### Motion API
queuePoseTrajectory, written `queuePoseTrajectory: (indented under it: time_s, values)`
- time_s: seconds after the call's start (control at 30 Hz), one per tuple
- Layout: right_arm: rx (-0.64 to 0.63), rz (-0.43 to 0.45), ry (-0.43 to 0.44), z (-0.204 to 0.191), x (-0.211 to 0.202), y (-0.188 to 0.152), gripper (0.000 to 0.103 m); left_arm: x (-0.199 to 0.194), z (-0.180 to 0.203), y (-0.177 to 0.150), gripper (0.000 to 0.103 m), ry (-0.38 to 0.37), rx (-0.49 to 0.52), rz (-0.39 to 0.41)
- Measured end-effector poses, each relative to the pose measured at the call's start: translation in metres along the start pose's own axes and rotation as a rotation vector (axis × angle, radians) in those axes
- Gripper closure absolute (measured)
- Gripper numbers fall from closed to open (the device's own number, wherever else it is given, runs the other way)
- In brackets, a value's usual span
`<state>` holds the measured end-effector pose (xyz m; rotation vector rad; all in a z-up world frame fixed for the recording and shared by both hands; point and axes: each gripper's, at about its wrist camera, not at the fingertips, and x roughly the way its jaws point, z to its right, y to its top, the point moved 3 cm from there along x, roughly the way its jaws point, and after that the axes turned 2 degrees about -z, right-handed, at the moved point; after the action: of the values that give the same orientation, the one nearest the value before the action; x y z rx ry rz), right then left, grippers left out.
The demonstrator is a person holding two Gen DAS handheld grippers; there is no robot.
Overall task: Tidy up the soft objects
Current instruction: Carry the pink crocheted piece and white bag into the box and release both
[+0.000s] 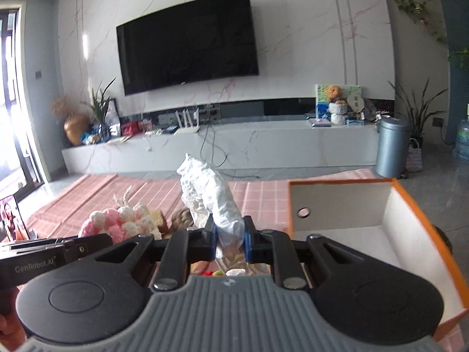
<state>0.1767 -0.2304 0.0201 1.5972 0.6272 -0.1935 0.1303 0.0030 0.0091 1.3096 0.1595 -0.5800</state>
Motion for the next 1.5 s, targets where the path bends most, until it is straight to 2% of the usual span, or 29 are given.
queuePoseTrajectory:
  time_s: [0.27, 0.43, 0.6, 0.73, 0.97, 1.2, 1.37, 1.5]
  values:
    - [0.085, 0.064, -0.083, 0.059, -0.066, 0.015, 0.088, 0.017, 0.080, 0.017, 0.083, -0.171, 0.118, 0.000]
    - [0.172, 0.040, -0.149, 0.106, -0.084, 0.008, 0.088, 0.054, 0.128, 0.015, 0.083, -0.235, 0.185, -0.083]
    - [0.262, -0.039, -0.168, 0.143, -0.077, -0.013, 0.088, 0.096, 0.154, 0.007, 0.083, -0.217, 0.236, -0.190]
    - [0.332, -0.120, -0.142, 0.162, -0.057, -0.028, 0.088, 0.126, 0.168, 0.006, 0.083, -0.181, 0.305, -0.220]
    - [0.340, -0.190, -0.123, 0.186, -0.008, -0.020, 0.088, 0.172, 0.176, -0.005, 0.083, -0.097, 0.392, -0.331]
    - [0.373, -0.343, -0.080, 0.199, 0.039, -0.031, 0.085, 0.190, 0.173, -0.016, 0.082, -0.069, 0.427, -0.474]
    - [0.393, -0.396, -0.055, 0.203, 0.049, -0.037, 0.082, 0.193, 0.173, -0.024, 0.082, -0.056, 0.432, -0.525]
    - [0.368, -0.407, -0.055, 0.199, 0.050, -0.036, 0.077, 0.188, 0.169, -0.027, 0.074, -0.042, 0.425, -0.537]
